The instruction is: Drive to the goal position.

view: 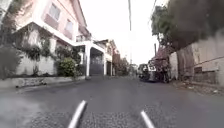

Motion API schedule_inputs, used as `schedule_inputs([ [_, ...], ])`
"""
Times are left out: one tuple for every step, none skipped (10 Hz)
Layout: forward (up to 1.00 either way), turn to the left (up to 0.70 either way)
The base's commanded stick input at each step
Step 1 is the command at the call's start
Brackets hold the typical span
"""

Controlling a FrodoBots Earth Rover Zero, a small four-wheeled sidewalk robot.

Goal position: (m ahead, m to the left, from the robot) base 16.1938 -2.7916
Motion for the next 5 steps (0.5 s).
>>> schedule_inputs([
  [1.00, 0.00],
  [1.00, 0.00],
  [1.00, 0.00],
  [1.00, 0.00],
  [1.00, 0.00],
])
